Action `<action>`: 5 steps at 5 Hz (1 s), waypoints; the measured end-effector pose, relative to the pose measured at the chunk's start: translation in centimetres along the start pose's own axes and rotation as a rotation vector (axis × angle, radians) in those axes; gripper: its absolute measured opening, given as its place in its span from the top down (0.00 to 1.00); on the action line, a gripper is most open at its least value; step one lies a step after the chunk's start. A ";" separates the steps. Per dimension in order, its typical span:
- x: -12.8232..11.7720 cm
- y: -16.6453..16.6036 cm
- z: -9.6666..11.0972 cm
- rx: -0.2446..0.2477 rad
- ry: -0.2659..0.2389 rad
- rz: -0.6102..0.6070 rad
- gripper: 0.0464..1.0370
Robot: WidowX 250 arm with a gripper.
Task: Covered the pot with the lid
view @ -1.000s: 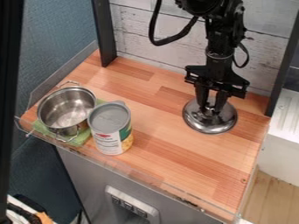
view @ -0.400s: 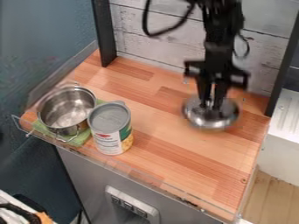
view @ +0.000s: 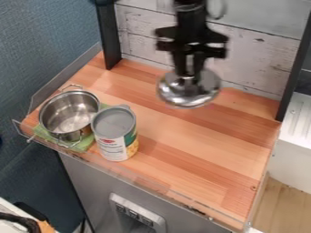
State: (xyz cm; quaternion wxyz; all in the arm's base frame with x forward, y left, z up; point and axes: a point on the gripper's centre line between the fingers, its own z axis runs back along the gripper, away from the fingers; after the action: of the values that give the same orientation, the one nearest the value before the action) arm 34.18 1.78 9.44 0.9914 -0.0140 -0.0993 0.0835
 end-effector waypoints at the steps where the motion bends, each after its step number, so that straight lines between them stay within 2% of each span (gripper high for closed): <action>1: -3.1 5.4 0.9 0.064 0.024 0.129 0.76; 2: -5.0 10.4 1.0 0.081 0.043 0.222 0.76; 4: -7.3 16.6 1.9 0.102 0.032 0.381 0.76; 5: -8.1 17.8 0.0 0.092 0.081 0.410 0.76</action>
State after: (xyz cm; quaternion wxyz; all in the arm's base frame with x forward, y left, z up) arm 23.45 17.91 7.05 0.9566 0.0079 -0.0505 0.2870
